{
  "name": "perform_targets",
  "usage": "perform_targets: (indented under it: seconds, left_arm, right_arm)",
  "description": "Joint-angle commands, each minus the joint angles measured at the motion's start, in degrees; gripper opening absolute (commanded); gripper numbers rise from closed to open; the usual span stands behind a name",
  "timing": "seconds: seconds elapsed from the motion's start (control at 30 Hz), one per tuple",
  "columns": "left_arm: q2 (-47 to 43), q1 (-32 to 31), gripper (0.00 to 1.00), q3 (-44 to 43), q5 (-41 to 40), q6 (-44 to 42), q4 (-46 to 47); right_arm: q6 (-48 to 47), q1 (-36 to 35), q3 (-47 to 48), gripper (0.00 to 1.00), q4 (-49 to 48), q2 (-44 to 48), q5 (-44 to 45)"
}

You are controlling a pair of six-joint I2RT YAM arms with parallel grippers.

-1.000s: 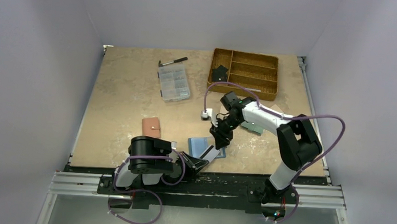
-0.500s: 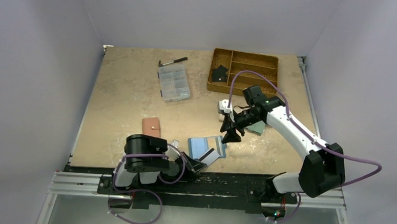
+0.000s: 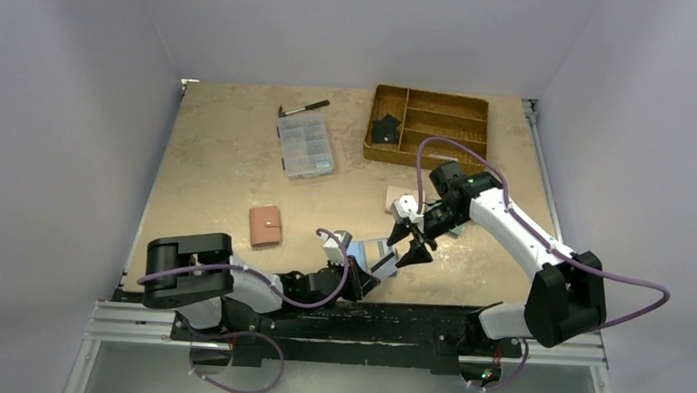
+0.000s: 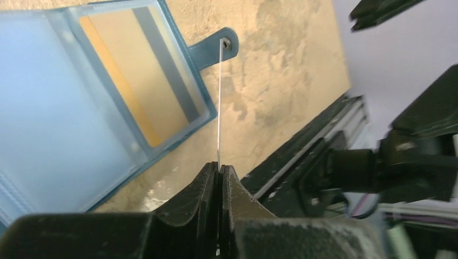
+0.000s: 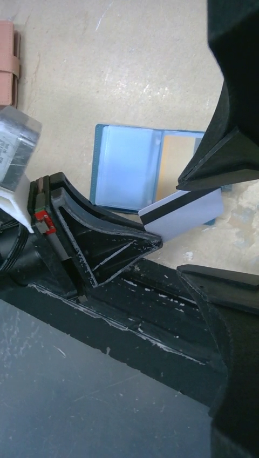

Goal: Take the credit cards out of the card holder
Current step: Pick up the credit card from the card holder.

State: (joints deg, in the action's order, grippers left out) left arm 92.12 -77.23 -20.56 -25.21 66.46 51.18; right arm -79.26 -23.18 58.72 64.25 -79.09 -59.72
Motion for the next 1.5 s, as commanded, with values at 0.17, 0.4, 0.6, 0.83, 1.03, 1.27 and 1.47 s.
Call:
perform_targets:
  seconds: [0.17,0.4,0.6,0.83,1.03,1.27,1.47]
  left_arm:
    - [-3.95,0.15,0.0,-10.26,2.8,-25.68,-28.16]
    - [-7.98,0.15,0.0,-12.91,2.46,-34.73,-35.14]
    - [-11.18,0.15,0.0,-12.04,3.06,-38.0,-35.2]
    - [-13.69,0.15,0.0,-11.54,5.65,-39.84,-34.88]
    - [-16.82,0.07,0.0,-12.61,5.11,-40.94,-41.39]
    - [-22.41,-0.55,0.0,-15.98,-1.56,-50.56,-47.2]
    - [-23.56,-1.59,0.0,-17.14,-3.11,-71.52,-43.31]
  right_arm:
    - [-4.67,1.52,-0.9,0.62,0.8,1.39,-1.25]
    - [-2.29,1.54,-2.5,0.62,-2.0,-1.29,1.29]
    - [1.42,1.43,-2.88,0.62,-4.86,-2.68,1.54]
    - [2.1,1.39,-1.53,0.61,-3.44,-4.27,-0.1]
    - [0.89,1.52,0.52,0.61,0.13,-3.79,-2.16]
    - [8.57,6.79,9.85,0.6,8.52,-7.35,-10.81]
    - [25.89,12.65,8.13,0.6,-1.57,-6.47,-13.81]
